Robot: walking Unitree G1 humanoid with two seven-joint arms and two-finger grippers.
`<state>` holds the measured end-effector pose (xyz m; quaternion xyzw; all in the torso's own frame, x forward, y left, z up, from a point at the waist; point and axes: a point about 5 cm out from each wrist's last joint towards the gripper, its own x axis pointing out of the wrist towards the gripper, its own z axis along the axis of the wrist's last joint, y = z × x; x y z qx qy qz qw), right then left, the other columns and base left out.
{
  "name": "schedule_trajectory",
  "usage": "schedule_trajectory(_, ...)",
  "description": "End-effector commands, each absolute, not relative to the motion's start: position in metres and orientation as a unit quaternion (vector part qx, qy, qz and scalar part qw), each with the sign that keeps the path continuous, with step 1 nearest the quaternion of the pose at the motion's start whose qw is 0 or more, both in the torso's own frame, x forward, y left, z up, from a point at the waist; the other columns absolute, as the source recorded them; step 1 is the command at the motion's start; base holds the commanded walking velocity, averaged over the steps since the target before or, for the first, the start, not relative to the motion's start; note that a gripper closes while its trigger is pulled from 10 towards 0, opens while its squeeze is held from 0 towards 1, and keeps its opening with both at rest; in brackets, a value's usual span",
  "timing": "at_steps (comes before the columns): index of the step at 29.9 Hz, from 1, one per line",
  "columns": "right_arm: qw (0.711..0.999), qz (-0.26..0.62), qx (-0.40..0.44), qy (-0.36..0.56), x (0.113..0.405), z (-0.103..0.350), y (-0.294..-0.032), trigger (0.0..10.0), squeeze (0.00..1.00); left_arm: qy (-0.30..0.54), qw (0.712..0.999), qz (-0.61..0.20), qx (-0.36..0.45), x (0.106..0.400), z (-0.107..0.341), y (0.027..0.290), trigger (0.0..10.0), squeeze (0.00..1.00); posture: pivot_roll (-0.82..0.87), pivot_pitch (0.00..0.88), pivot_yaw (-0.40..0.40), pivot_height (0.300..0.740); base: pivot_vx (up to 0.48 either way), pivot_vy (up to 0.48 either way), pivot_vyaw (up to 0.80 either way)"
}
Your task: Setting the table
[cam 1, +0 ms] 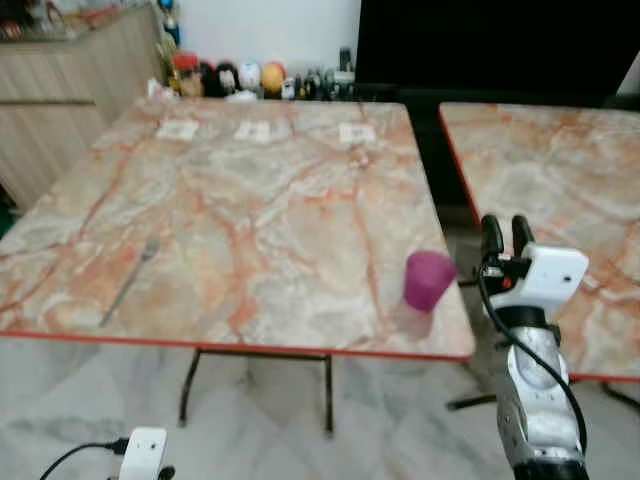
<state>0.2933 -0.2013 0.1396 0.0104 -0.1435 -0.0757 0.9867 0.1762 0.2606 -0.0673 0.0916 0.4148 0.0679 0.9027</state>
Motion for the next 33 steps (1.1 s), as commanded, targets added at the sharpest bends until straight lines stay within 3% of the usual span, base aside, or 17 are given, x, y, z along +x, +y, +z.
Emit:
schedule_trajectory(1, 0.985, -0.066, 0.017, -0.158, 0.2968, 0.1484, -0.1958, 10.0, 1.00, 0.415, 0.902, 0.074, 0.095, 0.1745, -0.0658, 0.2673, 10.0, 0.00, 0.14, 0.000, -0.018, 0.740, 0.000, 0.480, 0.00)
schedule_trajectory(2, 0.985, -0.064, 0.015, -0.157, 0.2969, 0.1482, -0.1948, 10.0, 1.00, 0.415, 0.902, 0.075, 0.094, 0.1736, -0.0660, 0.2680, 10.0, 0.00, 0.14, 0.000, -0.018, 0.740, 0.000, 0.480, 0.00)
schedule_trajectory(3, 0.986, -0.063, 0.014, -0.156, 0.2968, 0.1481, -0.1941, 10.0, 0.81, 0.416, 0.901, 0.076, 0.094, 0.1731, -0.0661, 0.2684, 10.0, 0.00, 0.14, 0.000, -0.018, 0.740, 0.000, 0.480, 0.00)
schedule_trajectory(4, 0.986, -0.062, 0.014, -0.154, 0.2966, 0.1475, -0.1938, 10.0, 0.00, 0.418, 0.901, 0.077, 0.093, 0.1717, -0.0666, 0.2689, 10.0, 0.00, 0.15, 0.000, -0.020, 0.740, 0.000, 0.480, 0.00)
schedule_trajectory(33, 0.988, -0.061, 0.022, -0.141, 0.2978, 0.1412, -0.1905, 10.0, 0.00, 0.415, 0.901, 0.081, 0.094, 0.1742, -0.0656, 0.2687, 10.0, 0.00, 0.16, 0.000, -0.014, 0.740, 0.000, 0.480, 0.00)
